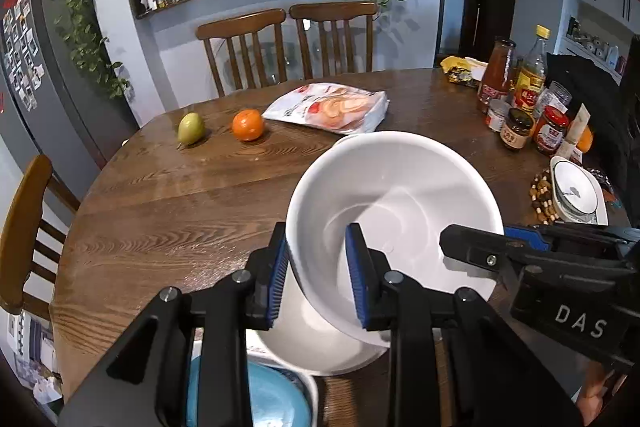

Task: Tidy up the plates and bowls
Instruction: 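Carry the smaller white bowl over and lower it into the large bowl, then open the left tool to release the bowl and lift away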

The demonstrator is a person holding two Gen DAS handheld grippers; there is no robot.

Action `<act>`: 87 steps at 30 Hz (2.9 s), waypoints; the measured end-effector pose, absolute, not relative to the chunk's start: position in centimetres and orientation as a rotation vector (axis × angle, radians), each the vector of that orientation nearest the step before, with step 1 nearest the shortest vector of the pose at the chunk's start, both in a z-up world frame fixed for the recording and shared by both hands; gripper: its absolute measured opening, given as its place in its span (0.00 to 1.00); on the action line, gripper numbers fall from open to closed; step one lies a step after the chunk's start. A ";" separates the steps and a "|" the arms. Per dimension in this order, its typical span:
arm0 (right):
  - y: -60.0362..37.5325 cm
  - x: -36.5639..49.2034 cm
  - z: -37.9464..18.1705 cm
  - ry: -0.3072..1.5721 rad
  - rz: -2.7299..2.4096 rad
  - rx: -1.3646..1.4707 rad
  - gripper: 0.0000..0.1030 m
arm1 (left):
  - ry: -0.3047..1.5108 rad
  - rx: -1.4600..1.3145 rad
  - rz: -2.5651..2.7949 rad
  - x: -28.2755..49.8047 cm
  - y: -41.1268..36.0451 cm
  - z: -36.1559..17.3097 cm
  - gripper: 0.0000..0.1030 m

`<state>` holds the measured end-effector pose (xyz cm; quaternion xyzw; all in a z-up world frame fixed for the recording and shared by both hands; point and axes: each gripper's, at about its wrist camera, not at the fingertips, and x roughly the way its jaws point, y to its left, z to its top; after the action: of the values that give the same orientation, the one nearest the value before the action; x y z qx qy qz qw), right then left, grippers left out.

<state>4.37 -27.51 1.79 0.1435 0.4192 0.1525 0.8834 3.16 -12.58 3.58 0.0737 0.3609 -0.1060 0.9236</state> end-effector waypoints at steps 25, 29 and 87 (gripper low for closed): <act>-22.4 5.1 -1.0 0.989 0.294 0.266 0.20 | 0.902 0.072 -0.252 5.3 -7.8 -0.1 0.25; -22.3 5.6 -2.0 1.019 0.278 0.265 0.20 | 0.946 0.067 -0.261 6.4 -8.0 -1.1 0.25; -25.9 0.7 0.8 0.945 0.292 0.189 0.58 | 0.882 0.117 -0.098 0.7 -5.2 1.6 0.99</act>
<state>0.70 -25.87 0.78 0.0905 0.4527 0.1397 0.8760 0.67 -5.24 1.60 0.0565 0.4264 -0.0472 0.9015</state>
